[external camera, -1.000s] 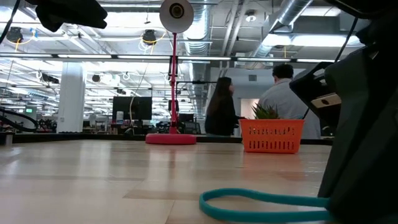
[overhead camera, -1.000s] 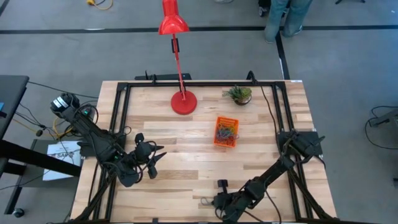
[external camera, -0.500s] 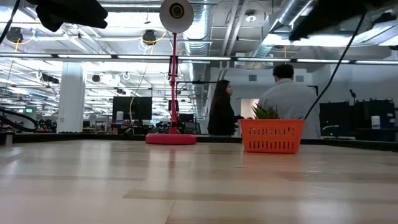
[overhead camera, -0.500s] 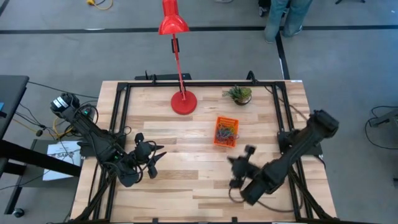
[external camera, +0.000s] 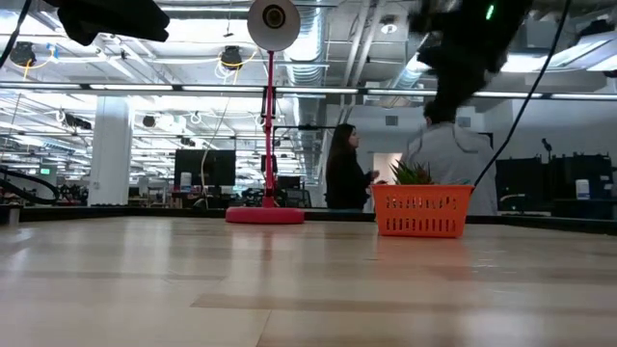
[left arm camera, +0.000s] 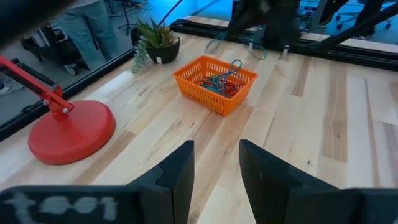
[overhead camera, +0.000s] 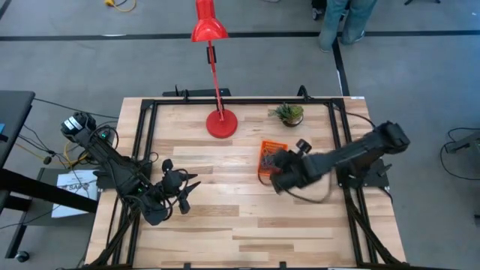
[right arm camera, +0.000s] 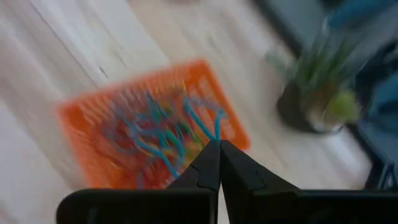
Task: Pick and place items into bin
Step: Put the blue rubberband into the orange basket
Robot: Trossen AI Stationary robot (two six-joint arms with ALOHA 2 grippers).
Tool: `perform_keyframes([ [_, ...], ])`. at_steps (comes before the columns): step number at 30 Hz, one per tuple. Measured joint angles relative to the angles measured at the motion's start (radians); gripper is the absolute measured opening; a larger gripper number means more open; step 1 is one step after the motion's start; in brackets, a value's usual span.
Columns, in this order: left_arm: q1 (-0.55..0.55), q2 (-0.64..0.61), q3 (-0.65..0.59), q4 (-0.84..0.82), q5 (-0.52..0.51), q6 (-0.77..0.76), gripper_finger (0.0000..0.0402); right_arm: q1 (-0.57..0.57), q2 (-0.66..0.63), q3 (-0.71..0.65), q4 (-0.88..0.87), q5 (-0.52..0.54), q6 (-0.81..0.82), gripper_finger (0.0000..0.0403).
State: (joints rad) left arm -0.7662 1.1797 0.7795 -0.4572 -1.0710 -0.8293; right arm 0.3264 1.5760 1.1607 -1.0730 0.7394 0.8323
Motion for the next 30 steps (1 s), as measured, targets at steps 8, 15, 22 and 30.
perform_keyframes([
  [8, 0.000, 0.000, 0.000, -0.001, 0.001, 0.014, 0.0119, -0.203, 0.066, -0.080, 0.239, -0.162, -0.204, 0.0003],
  [15, 0.000, 0.000, 0.000, -0.003, 0.017, 0.023, 0.0119, -0.313, 0.121, -0.086, 0.307, -0.406, -0.252, 0.0001],
  [22, 0.000, 0.000, 0.000, -0.004, 0.018, 0.032, 0.0119, -0.369, 0.244, -0.086, 0.328, -0.531, -0.295, 0.0002],
  [30, 0.000, 0.000, 0.000, -0.005, 0.028, 0.032, 0.0119, -0.375, 0.251, -0.083, 0.342, -0.527, -0.370, 0.0030],
])
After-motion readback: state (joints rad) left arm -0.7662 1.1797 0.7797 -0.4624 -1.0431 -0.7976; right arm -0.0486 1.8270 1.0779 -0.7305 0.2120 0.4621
